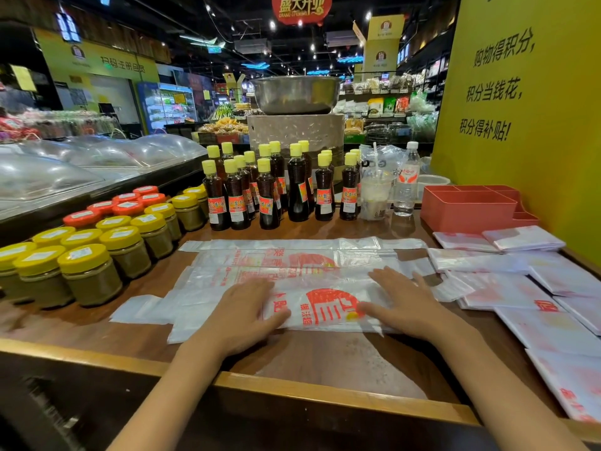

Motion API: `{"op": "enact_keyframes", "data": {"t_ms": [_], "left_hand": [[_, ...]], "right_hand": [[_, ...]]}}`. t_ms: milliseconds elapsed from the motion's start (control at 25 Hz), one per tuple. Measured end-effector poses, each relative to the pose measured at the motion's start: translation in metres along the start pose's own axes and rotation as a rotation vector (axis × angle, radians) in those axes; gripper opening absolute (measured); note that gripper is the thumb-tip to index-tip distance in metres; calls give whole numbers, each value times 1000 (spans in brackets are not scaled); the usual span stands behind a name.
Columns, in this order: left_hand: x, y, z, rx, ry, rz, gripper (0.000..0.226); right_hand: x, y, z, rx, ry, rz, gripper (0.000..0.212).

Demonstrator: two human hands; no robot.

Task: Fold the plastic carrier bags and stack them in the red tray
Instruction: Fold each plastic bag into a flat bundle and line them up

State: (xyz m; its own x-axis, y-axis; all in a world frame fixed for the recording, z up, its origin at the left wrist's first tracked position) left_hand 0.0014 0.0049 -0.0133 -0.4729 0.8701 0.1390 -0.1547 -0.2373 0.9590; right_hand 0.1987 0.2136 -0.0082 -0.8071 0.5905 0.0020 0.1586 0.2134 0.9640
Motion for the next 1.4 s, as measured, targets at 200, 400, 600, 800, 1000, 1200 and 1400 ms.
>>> {"op": "enact_keyframes", "data": {"t_ms": [200,400,600,800,1000,1200,1400], "left_hand": [[-3,2,16,-62,-111,-17,87],[-9,13,28,54,-200,73,76],[-2,12,29,147,-182,76,60],[-1,14,22,194,-96,95,51],[0,15,18,211,-29,95,45],[-2,8,-17,162,79,30,55],[-24,20,-64,128,127,-163,55]], "right_hand": [[-3,-4,-30,189,144,-115,94],[-6,3,-36,70,197,8,76],[-5,6,-44,-51,210,103,69],[-3,2,-49,-137,317,92,44],[2,0,-54,-216,350,116,33],[-1,2,-45,-207,306,118,32],[-2,10,-31,-173,252,125,34]]}}
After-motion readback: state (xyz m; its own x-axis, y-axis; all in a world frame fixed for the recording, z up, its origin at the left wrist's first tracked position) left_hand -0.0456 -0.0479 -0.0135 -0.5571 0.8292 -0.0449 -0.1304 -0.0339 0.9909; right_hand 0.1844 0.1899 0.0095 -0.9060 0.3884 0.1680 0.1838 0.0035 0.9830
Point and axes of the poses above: each hand's wrist, its own x-axis towards the middle knuckle, its own y-axis out of the back of the hand, z = x × y, the point moved 6 cm from there along x, towards the middle knuckle, and after that the axes turned 2 degrees about -y, right-handed, at the moved point
